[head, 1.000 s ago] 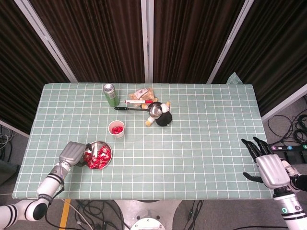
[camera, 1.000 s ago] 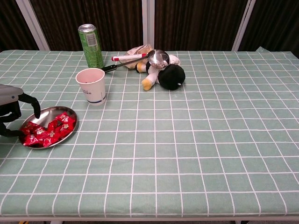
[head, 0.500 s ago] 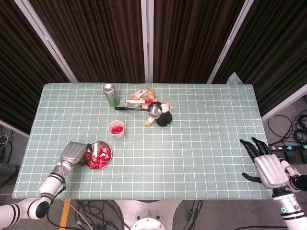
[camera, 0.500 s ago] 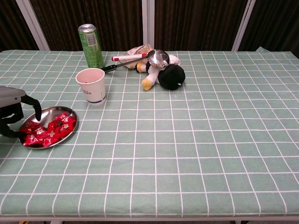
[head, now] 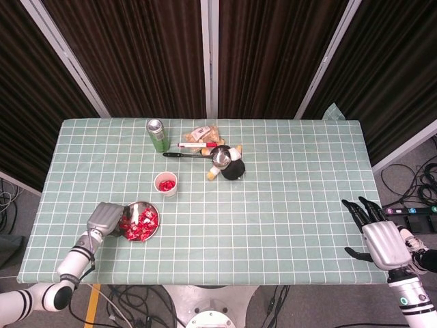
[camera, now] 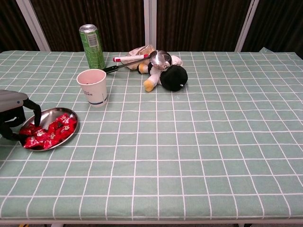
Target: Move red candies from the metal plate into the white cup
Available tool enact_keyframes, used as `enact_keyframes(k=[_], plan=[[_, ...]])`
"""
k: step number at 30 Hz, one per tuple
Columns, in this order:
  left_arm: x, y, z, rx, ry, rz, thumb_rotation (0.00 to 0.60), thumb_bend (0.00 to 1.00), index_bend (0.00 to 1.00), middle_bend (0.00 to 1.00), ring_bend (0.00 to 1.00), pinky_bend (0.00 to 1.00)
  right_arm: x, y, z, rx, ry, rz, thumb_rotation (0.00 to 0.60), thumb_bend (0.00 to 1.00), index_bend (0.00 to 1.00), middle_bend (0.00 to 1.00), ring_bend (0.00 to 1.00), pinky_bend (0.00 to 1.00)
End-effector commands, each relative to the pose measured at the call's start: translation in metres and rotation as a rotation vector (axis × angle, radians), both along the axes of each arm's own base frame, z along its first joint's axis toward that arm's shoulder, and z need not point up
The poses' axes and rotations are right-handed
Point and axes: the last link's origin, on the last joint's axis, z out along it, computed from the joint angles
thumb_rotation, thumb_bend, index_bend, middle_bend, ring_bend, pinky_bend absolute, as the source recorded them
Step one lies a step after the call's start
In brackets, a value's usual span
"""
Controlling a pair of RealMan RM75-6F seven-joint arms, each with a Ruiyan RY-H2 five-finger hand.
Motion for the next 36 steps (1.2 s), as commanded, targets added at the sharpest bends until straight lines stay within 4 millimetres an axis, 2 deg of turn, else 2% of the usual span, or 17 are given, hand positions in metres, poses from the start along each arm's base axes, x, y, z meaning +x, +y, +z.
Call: enact_keyframes(k=[1, 11, 16, 21, 24, 30, 36], plan=[[-0.001, 0.001, -0.002, 0.005, 0.001, 0.0, 0.6, 0.29, 0.54, 0.97, 0.94, 1.0, 0.0, 0.0, 0.001, -0.003, 0.001, 0.0, 0.6, 0.02, 0.04, 0.15, 0.0, 0.1], [0.002, 0.004, 0.0, 0.017, -0.064, 0.003, 0.6, 0.35, 0.63, 0.98, 0.95, 1.0, 0.0, 0.0, 0.002, -0.008, -0.001, -0.002, 0.6, 0.02, 0.04, 0.15, 0.0, 0.1], [0.011, 0.011, 0.015, 0.062, -0.107, -0.019, 0.6, 0.36, 0.63, 0.98, 0.95, 1.0, 0.0, 0.0, 0.004, -0.014, -0.001, -0.002, 0.6, 0.02, 0.04, 0.15, 0.0, 0.1], [0.037, 0.026, 0.039, 0.131, -0.174, -0.085, 0.6, 0.36, 0.63, 0.98, 0.95, 1.0, -0.001, 0.0, 0.006, -0.022, 0.0, -0.003, 0.6, 0.02, 0.04, 0.15, 0.0, 0.1], [0.058, 0.041, 0.044, 0.146, -0.199, -0.132, 0.6, 0.36, 0.63, 0.98, 0.95, 1.0, -0.001, -0.001, 0.006, -0.023, -0.002, -0.006, 0.6, 0.02, 0.04, 0.15, 0.0, 0.1], [0.093, 0.074, 0.038, 0.153, -0.247, -0.181, 0.6, 0.36, 0.61, 0.98, 0.95, 1.0, -0.003, -0.001, 0.007, -0.028, -0.001, -0.014, 0.6, 0.02, 0.04, 0.15, 0.0, 0.1], [0.114, 0.097, 0.021, 0.127, -0.242, -0.189, 0.6, 0.36, 0.58, 0.98, 0.95, 1.0, -0.005, -0.001, 0.01, -0.038, -0.001, -0.022, 0.6, 0.02, 0.04, 0.15, 0.0, 0.1]])
